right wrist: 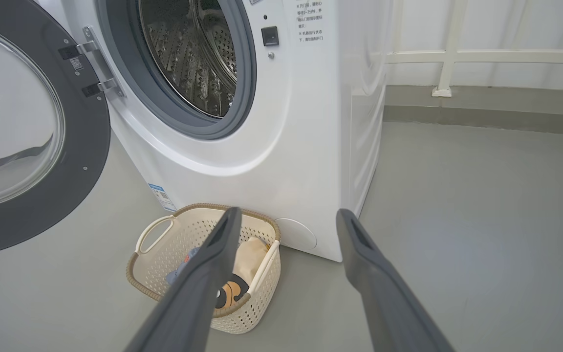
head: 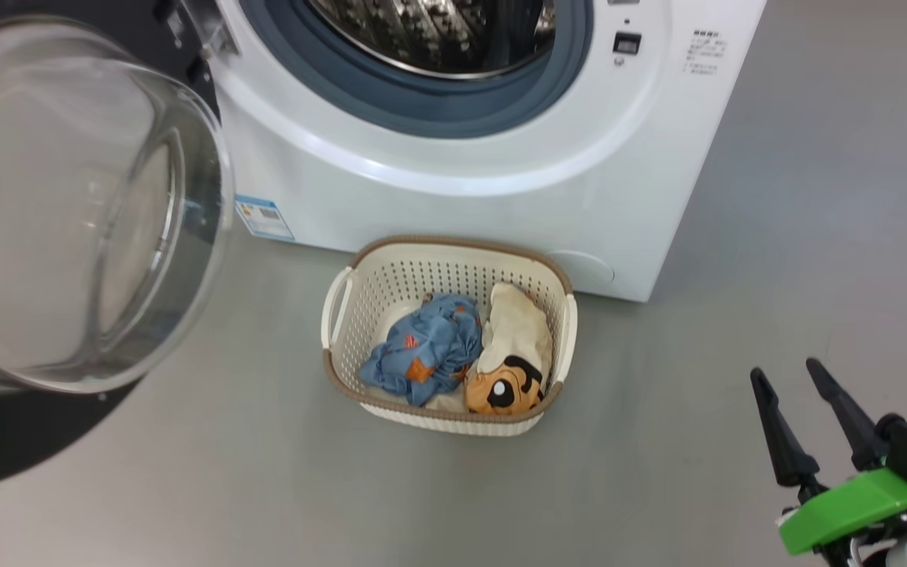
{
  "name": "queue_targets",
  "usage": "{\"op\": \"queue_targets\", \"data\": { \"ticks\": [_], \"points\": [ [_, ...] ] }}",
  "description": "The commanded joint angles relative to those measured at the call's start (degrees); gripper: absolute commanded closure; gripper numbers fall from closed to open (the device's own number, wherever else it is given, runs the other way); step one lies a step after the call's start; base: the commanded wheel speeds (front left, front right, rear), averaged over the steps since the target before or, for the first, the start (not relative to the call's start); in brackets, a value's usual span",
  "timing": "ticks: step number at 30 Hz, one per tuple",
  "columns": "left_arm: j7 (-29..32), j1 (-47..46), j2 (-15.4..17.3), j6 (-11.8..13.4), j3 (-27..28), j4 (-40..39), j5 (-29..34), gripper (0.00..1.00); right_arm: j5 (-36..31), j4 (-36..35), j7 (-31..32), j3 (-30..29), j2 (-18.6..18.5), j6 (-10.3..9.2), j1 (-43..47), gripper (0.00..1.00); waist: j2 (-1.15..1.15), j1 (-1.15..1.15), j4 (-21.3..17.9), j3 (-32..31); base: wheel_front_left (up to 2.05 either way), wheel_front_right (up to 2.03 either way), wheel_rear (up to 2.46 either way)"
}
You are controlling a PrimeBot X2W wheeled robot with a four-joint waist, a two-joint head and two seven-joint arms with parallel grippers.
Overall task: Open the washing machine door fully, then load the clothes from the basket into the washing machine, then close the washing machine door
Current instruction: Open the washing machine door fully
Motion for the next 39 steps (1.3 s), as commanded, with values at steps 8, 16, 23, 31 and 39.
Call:
{"op": "queue_targets", "data": {
  "ticks": [8, 16, 23, 31, 39],
  "points": [
    [-0.4, -7.2, 6.4, -1.4, 7.3, 4.2, 2.6, 1.0, -1.2, -1.7, -0.7, 2.1, -1.8, 0.09, -4.3, 0.0, 0.0, 0.0, -0.4, 4.7, 0.0, 0.0, 0.0],
    [-0.4, -12.5, 8.8, -1.7, 11.7, 9.7, 4.4, 1.0, -1.5, -2.0, -0.7, 3.0, -2.8, 0.09, -7.2, 0.0, 0.0, 0.0, -0.8, 8.5, 0.0, 0.0, 0.0],
    [-0.4, -16.3, 11.2, -1.9, 14.7, 14.1, 5.5, 1.0, -1.8, -2.0, -0.7, 3.9, -3.1, 0.09, -9.6, 0.0, 0.0, 0.0, -1.3, 11.4, 0.0, 0.0, 0.0],
    [-0.4, -18.8, 13.2, -1.5, 17.3, 17.7, 6.5, 1.0, -1.9, -1.8, -0.7, 4.7, -3.2, 0.09, -11.5, 0.0, 0.0, 0.0, -1.9, 13.0, 0.0, 0.0, 0.0],
    [-0.4, -19.7, 13.8, -2.1, 18.3, 19.0, 8.0, 1.0, -1.8, -1.3, -0.7, 5.0, -2.9, 0.09, -11.6, 0.0, 0.0, 0.0, -2.0, 12.1, 0.0, 0.0, 0.0]
  ]
}}
